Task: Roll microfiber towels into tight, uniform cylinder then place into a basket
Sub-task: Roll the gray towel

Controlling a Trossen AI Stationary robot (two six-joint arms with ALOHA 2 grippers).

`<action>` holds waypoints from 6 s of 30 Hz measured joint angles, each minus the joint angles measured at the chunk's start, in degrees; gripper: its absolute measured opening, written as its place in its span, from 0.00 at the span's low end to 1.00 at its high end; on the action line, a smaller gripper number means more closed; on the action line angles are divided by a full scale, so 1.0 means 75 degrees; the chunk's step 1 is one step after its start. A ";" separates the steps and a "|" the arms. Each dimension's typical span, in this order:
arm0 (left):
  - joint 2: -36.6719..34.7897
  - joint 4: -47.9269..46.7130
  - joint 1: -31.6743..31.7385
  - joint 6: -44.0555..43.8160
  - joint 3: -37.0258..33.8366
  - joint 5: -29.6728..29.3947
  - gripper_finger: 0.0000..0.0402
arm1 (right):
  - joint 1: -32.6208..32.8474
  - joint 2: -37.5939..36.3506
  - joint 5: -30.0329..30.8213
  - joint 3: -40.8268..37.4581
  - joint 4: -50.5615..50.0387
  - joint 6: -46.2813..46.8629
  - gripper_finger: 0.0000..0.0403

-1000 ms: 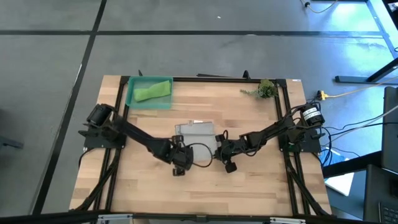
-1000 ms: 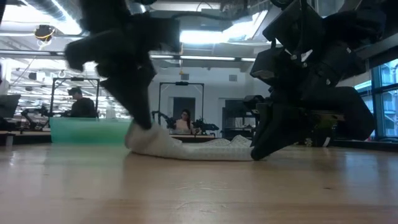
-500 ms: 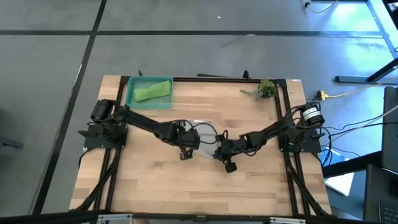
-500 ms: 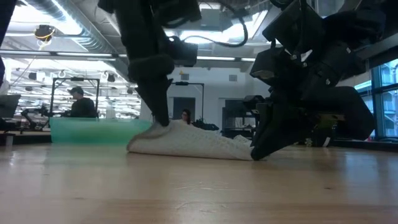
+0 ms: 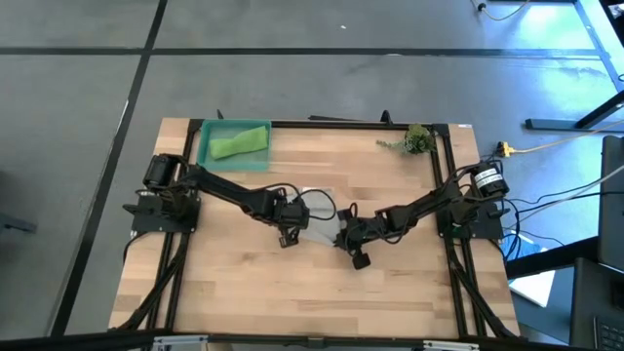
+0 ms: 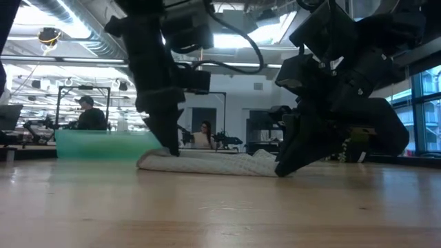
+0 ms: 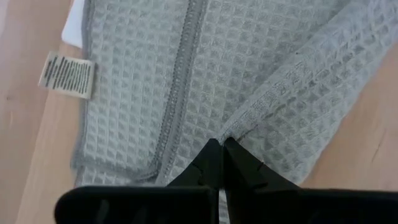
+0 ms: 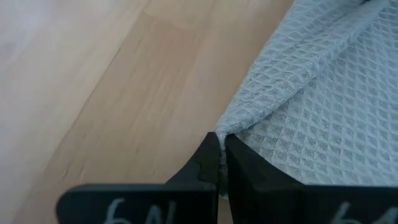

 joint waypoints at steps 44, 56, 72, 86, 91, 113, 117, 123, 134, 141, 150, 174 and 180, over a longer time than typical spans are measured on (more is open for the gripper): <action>0.0006 -0.0272 -0.2103 -0.1263 0.0038 -0.0121 0.00 | -0.0545 -0.1346 -0.1903 0.0629 -0.0100 0.1409 0.02; 0.0006 -0.0263 -0.2649 -0.1431 0.0032 -0.0214 0.00 | -0.0890 -0.0011 -0.2777 0.2424 -0.2094 0.1598 0.02; -0.0222 -0.1189 -0.3063 -0.2420 0.0035 -0.0959 0.00 | -0.1614 0.0630 -0.2740 0.3193 -0.2669 0.2098 0.02; -0.0239 -0.1768 -0.2807 -0.3327 0.0032 -0.1333 0.00 | -0.1856 0.1006 -0.2209 0.3181 -0.3151 0.2171 0.02; -0.0186 -0.1755 -0.2580 -0.3319 0.0032 -0.1310 0.00 | -0.1856 0.1084 -0.2192 0.3181 -0.3138 0.2172 0.04; -0.0122 -0.1631 -0.2308 -0.3204 0.0032 -0.1224 0.23 | -0.1853 0.1084 -0.1847 0.3181 -0.3123 0.1992 0.32; -0.0122 -0.1628 -0.2300 -0.3004 0.0032 -0.1349 0.27 | -0.1924 0.1084 -0.1786 0.3238 -0.3173 0.1959 0.39; -0.0195 -0.1628 -0.2234 -0.2653 0.0032 -0.1327 0.26 | -0.2186 0.1084 -0.1791 0.3647 -0.3672 0.1794 0.41; -0.1095 -0.1629 -0.2387 -0.2869 0.0036 -0.1779 0.26 | -0.2263 0.0689 -0.1567 0.3862 -0.4021 0.0993 0.40; -0.1428 -0.1593 -0.2742 -0.3014 0.0038 -0.2197 0.26 | -0.1449 0.0478 -0.1395 0.3453 -0.3813 -0.0094 0.40; -0.1428 -0.1549 -0.3034 -0.3282 0.0038 -0.2200 0.26 | -0.0473 0.0503 -0.0976 0.2654 -0.2219 -0.0860 0.40; -0.1425 -0.1341 -0.3130 -0.3267 0.0038 -0.2200 0.26 | -0.0530 0.0586 0.0200 0.1101 -0.0474 -0.0289 0.29; -0.1422 -0.1339 -0.3130 -0.3265 0.0038 -0.2212 0.26 | -0.0536 0.0586 0.0398 0.1095 -0.0504 0.0014 0.05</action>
